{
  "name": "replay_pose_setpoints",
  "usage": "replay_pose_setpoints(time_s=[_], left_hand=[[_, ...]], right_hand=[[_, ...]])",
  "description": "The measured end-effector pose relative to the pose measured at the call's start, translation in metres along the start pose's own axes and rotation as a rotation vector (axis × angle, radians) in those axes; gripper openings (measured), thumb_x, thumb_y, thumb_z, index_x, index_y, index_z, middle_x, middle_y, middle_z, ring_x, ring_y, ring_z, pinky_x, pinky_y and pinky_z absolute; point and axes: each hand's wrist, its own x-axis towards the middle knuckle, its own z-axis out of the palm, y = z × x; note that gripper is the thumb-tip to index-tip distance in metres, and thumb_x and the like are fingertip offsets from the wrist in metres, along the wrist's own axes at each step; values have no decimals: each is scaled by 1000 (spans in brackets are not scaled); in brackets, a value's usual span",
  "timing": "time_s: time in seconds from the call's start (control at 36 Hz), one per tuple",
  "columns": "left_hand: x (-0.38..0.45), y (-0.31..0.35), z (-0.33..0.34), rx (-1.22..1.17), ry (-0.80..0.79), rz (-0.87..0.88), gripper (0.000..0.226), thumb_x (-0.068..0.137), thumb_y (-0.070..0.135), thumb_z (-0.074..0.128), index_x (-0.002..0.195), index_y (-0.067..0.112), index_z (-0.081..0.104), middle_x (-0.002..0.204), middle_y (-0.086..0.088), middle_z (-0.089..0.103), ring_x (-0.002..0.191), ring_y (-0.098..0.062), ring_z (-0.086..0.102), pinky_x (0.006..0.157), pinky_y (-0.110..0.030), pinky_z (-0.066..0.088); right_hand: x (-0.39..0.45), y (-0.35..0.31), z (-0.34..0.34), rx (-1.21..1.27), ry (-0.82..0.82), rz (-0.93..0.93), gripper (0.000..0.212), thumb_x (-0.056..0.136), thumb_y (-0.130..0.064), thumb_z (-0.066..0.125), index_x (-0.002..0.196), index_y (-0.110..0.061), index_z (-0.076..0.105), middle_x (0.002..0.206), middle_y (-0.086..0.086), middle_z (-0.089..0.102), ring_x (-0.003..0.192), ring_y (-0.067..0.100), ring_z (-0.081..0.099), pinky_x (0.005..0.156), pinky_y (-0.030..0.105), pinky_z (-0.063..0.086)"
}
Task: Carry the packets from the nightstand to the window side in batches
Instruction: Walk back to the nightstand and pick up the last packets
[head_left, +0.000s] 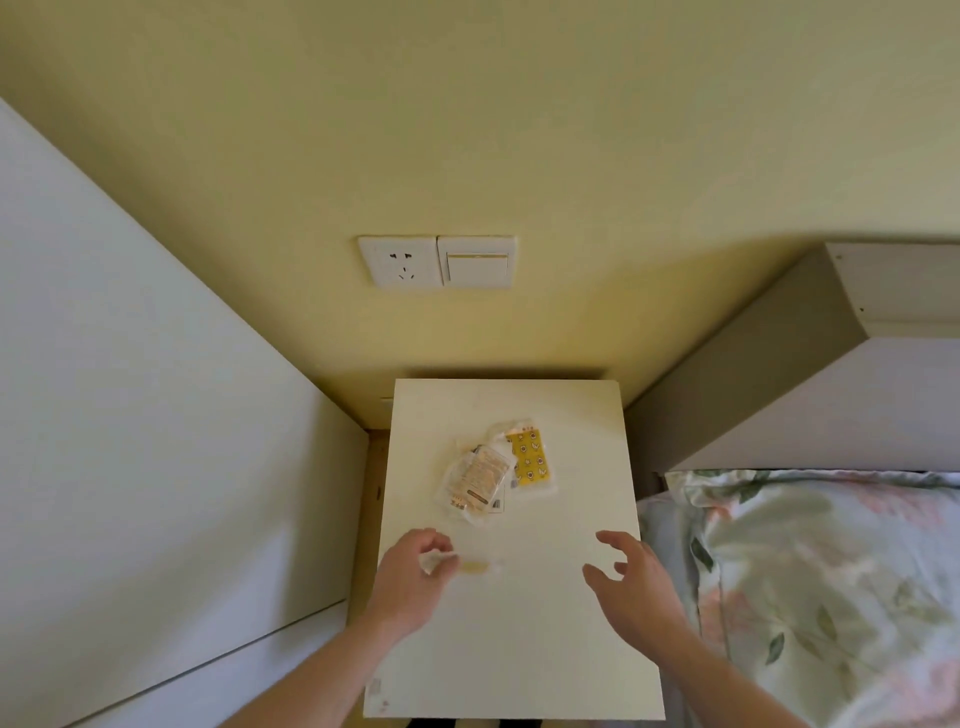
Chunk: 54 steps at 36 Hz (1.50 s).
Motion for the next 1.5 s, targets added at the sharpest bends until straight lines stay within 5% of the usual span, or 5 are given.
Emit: replay_pose_setpoints(time_s=[0.17, 0.36, 0.69, 1.19, 1.5], left_hand=[[40, 31, -20, -127, 32, -24, 14, 102, 22, 50, 98, 20, 64, 92, 4, 66, 83, -10, 62, 62, -18, 46], [84, 30, -4, 51, 48, -181, 40, 102, 46, 47, 137, 25, 44, 122, -4, 66, 102, -21, 63, 80, -33, 51], [97, 16, -3, 38, 90, -177, 20, 90, 44, 68, 89, 25, 62, 98, 11, 62, 74, -11, 63, 62, -30, 55], [85, 9, 13, -270, -18, -340, 21, 89, 41, 71, 101, 24, 72, 93, 5, 74, 85, -16, 71, 84, -41, 61], [57, 3, -23, -183, 92, -234, 23, 100, 40, 55, 98, 27, 73, 89, 8, 74, 73, -10, 72, 62, -27, 59]], right_hand=[[19, -10, 8, 23, -4, -10, 44, 97, -29, 62, 139, -29, 50, 144, -6, 47, 126, 15, 54, 95, 30, 51], [53, -29, 30, 113, 6, 1, 40, 96, -27, 64, 134, -28, 55, 133, -10, 56, 113, 11, 57, 91, 33, 56], [92, -49, 59, 135, -16, 25, 37, 95, -28, 66, 130, -27, 56, 118, -12, 59, 99, 9, 62, 77, 24, 52], [107, -78, 92, 138, -16, 99, 22, 91, -28, 70, 112, -23, 66, 87, -11, 69, 72, 5, 65, 55, 19, 47], [91, -77, 76, 171, 37, 70, 9, 91, -28, 66, 84, -27, 72, 83, -11, 72, 73, 8, 65, 61, 23, 52]])
